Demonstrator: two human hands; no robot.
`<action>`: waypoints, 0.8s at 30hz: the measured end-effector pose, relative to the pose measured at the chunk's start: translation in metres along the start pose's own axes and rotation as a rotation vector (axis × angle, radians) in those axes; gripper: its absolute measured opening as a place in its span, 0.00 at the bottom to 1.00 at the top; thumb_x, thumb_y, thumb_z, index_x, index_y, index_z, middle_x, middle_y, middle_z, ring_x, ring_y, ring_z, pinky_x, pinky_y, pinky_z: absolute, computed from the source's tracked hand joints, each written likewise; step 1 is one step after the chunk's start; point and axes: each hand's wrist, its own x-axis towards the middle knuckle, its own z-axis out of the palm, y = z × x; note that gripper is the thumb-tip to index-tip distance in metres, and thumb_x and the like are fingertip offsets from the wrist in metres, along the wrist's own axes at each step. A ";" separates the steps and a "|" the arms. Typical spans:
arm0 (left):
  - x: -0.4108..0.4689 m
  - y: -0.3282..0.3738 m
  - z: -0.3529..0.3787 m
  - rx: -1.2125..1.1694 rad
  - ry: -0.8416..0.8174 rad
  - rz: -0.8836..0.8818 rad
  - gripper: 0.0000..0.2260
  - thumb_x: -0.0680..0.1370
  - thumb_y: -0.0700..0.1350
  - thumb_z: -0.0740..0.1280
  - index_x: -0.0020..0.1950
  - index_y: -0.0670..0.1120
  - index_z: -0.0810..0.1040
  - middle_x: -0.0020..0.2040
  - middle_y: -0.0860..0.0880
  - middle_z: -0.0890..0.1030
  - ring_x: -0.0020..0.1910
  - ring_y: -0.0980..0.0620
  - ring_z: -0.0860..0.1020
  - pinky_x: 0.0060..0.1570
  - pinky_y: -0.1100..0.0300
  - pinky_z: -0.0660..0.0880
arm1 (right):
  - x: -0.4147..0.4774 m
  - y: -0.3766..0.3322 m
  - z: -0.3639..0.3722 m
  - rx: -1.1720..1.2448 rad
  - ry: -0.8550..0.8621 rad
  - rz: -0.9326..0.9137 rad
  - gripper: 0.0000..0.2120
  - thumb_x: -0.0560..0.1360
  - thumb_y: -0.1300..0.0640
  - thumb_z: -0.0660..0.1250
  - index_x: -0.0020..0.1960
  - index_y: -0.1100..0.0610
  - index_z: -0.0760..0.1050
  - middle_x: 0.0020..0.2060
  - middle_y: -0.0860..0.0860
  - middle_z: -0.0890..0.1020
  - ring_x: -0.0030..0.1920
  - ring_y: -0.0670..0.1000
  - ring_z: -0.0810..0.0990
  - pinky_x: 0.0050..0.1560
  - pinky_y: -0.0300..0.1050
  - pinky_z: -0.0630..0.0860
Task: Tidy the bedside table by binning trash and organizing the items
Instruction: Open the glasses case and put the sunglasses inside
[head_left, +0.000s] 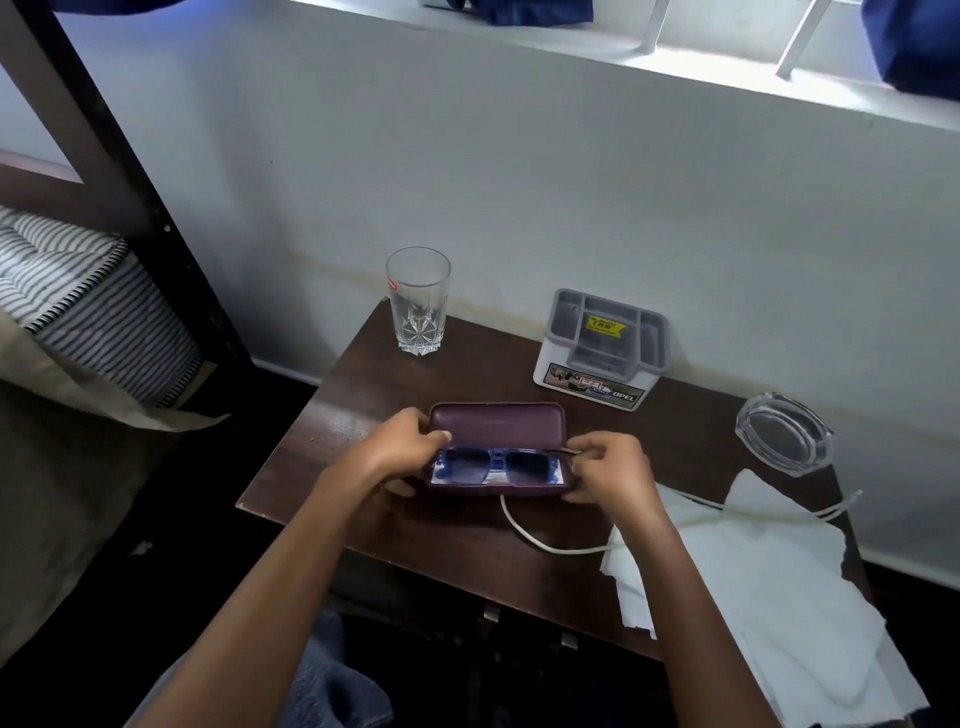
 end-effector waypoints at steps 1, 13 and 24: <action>-0.002 0.002 0.000 -0.077 -0.030 -0.007 0.08 0.80 0.49 0.60 0.55 0.45 0.68 0.45 0.47 0.76 0.39 0.51 0.76 0.38 0.51 0.79 | -0.001 -0.001 -0.001 0.044 -0.005 0.012 0.15 0.74 0.73 0.58 0.58 0.65 0.75 0.42 0.55 0.78 0.46 0.60 0.81 0.41 0.52 0.82; -0.011 0.019 -0.003 -0.653 0.070 -0.002 0.17 0.80 0.60 0.54 0.56 0.48 0.70 0.53 0.47 0.77 0.55 0.47 0.77 0.36 0.52 0.79 | -0.012 -0.015 -0.014 0.520 -0.022 0.004 0.16 0.76 0.72 0.56 0.58 0.62 0.75 0.43 0.57 0.82 0.37 0.51 0.80 0.40 0.46 0.80; -0.007 0.020 0.007 -0.655 0.194 0.130 0.09 0.75 0.34 0.64 0.39 0.46 0.78 0.39 0.48 0.78 0.42 0.51 0.76 0.44 0.51 0.78 | -0.016 -0.018 -0.010 0.587 0.038 0.012 0.11 0.78 0.52 0.63 0.52 0.59 0.75 0.43 0.56 0.81 0.36 0.52 0.80 0.33 0.43 0.77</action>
